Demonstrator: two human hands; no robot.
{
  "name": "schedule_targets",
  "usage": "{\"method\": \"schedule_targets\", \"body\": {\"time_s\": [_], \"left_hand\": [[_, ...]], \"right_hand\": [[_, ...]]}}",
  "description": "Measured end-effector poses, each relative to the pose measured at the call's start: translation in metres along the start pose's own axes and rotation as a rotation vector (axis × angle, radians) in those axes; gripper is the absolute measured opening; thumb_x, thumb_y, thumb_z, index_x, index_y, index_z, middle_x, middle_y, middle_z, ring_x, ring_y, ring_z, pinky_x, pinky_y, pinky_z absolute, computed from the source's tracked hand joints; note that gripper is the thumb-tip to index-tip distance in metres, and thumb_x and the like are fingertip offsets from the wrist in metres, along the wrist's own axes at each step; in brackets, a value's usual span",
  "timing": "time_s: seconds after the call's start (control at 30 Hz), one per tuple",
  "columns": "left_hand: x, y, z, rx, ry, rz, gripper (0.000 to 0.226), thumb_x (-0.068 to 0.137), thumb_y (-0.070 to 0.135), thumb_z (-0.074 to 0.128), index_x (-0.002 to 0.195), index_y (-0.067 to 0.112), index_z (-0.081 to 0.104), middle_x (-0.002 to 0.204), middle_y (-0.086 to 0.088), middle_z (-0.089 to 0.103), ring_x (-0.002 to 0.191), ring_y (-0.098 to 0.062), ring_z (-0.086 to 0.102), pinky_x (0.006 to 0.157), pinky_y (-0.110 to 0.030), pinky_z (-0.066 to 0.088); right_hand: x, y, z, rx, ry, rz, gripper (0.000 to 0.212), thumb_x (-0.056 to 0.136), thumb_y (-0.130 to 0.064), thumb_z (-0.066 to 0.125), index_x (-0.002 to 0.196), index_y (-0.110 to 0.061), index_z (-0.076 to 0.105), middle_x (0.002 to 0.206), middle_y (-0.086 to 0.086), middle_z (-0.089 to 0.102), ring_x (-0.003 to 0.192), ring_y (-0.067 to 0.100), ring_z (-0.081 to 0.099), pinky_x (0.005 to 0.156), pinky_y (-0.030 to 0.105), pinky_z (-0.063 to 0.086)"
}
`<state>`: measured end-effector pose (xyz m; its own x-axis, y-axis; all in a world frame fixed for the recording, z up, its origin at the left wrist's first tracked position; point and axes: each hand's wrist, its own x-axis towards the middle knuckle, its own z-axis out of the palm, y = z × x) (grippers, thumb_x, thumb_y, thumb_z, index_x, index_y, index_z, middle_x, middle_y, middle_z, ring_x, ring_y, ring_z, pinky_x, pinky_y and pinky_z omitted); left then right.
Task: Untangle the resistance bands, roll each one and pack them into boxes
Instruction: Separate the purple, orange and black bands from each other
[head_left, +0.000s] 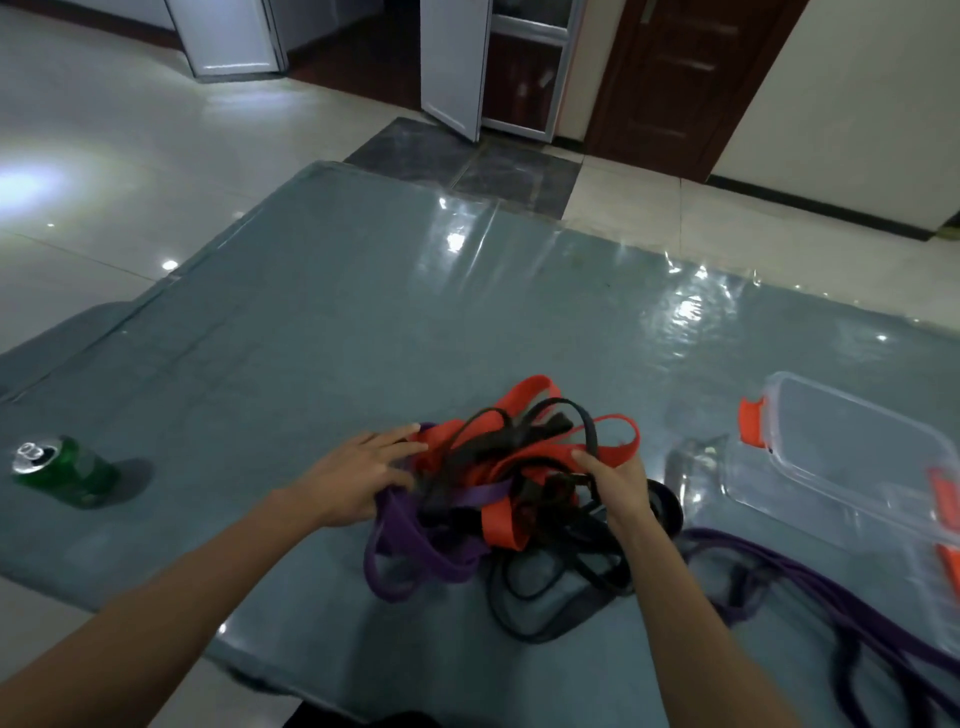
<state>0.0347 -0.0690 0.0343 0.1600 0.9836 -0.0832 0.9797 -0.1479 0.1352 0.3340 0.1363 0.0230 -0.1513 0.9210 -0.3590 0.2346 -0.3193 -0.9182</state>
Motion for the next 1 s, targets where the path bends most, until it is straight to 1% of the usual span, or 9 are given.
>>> {"method": "schedule_targets", "body": {"time_s": [0.1, 0.17, 0.23, 0.37, 0.47, 0.57, 0.73, 0.9, 1.0], "left_hand": [[-0.006, -0.008, 0.011, 0.041, -0.095, -0.056, 0.063, 0.082, 0.019, 0.065, 0.138, 0.042, 0.052, 0.167, 0.001, 0.013, 0.155, -0.020, -0.002, 0.111, -0.043, 0.037], [-0.010, -0.013, 0.014, 0.083, -0.222, -0.092, 0.080, 0.089, 0.014, 0.059, 0.155, 0.041, 0.023, 0.166, 0.003, -0.015, 0.151, -0.019, -0.023, 0.116, -0.042, 0.026], [-0.010, -0.017, 0.012, 0.086, -0.307, -0.100, 0.091, 0.088, 0.004, 0.055, 0.158, 0.040, 0.010, 0.165, 0.008, -0.019, 0.149, -0.016, -0.025, 0.118, -0.042, 0.024], [-0.003, -0.025, 0.024, -0.214, -0.262, -0.119, 0.093, 0.072, -0.006, 0.048, 0.156, 0.029, 0.028, 0.164, 0.006, 0.021, 0.154, -0.018, 0.011, 0.121, -0.036, 0.027], [0.007, -0.018, 0.036, -0.375, -0.102, -0.168, 0.081, 0.072, 0.014, 0.048, 0.152, 0.024, 0.040, 0.151, -0.002, 0.047, 0.142, -0.021, 0.039, 0.118, -0.029, 0.030], [0.020, -0.008, 0.048, -0.291, -0.057, -0.224, 0.073, 0.083, 0.056, 0.047, 0.151, 0.030, 0.039, 0.146, 0.003, 0.044, 0.138, -0.020, 0.036, 0.112, -0.043, 0.038], [0.034, 0.001, 0.068, -0.127, -0.108, -0.324, 0.072, 0.085, 0.058, 0.062, 0.149, 0.031, 0.042, 0.143, 0.001, 0.042, 0.137, -0.025, 0.033, 0.100, -0.048, 0.043], [0.034, -0.001, 0.080, -0.061, 0.076, -0.291, 0.038, 0.077, 0.043, 0.074, 0.113, 0.029, 0.071, 0.115, 0.003, 0.061, 0.119, -0.023, 0.044, 0.081, -0.046, 0.049], [0.026, -0.003, 0.085, -0.058, 0.135, -0.218, 0.029, 0.079, 0.047, 0.062, 0.097, 0.028, 0.073, 0.105, 0.004, 0.063, 0.114, -0.024, 0.050, 0.080, -0.045, 0.049]], "right_hand": [[0.004, 0.016, -0.003, -0.087, 0.041, 0.039, 0.097, 0.074, -0.013, 0.085, 0.152, -0.008, 0.028, 0.127, 0.004, 0.061, 0.113, 0.022, 0.062, 0.101, 0.043, 0.049], [0.001, 0.021, -0.003, -0.248, 0.134, -0.001, 0.120, 0.074, -0.018, 0.085, 0.158, -0.010, 0.000, 0.153, 0.010, 0.037, 0.139, 0.025, 0.040, 0.115, 0.043, 0.036], [-0.006, 0.020, -0.001, -0.405, 0.180, -0.134, 0.120, 0.072, -0.020, 0.086, 0.158, -0.009, 0.003, 0.163, 0.014, 0.020, 0.150, 0.028, 0.022, 0.122, 0.044, 0.023], [-0.012, 0.023, 0.014, -0.689, 0.157, -0.401, 0.099, 0.077, -0.012, 0.080, 0.156, -0.005, 0.020, 0.161, 0.019, 0.022, 0.150, 0.034, 0.018, 0.122, 0.042, 0.015], [-0.010, 0.026, 0.028, -0.832, -0.002, -0.538, 0.075, 0.085, -0.011, 0.070, 0.152, -0.009, 0.036, 0.160, 0.015, 0.028, 0.148, 0.034, 0.023, 0.123, 0.044, 0.020], [-0.007, 0.017, 0.042, -0.929, -0.151, -0.639, 0.062, 0.090, -0.005, 0.061, 0.149, -0.013, 0.043, 0.159, 0.010, 0.032, 0.148, 0.029, 0.026, 0.121, 0.047, 0.026], [0.016, -0.003, 0.054, -1.284, -0.381, -0.804, 0.091, 0.077, 0.009, 0.059, 0.157, -0.022, 0.026, 0.166, 0.006, 0.015, 0.153, 0.026, 0.014, 0.120, 0.046, 0.023], [0.047, -0.014, 0.070, -1.591, -0.486, -0.898, 0.098, 0.080, -0.001, 0.064, 0.159, -0.024, 0.011, 0.167, 0.005, 0.000, 0.154, 0.028, -0.001, 0.123, 0.047, 0.011], [0.061, -0.020, 0.093, -1.707, -0.613, -0.968, 0.100, 0.080, -0.001, 0.063, 0.160, -0.023, 0.006, 0.167, 0.006, -0.004, 0.154, 0.030, -0.006, 0.124, 0.048, 0.004]]}}
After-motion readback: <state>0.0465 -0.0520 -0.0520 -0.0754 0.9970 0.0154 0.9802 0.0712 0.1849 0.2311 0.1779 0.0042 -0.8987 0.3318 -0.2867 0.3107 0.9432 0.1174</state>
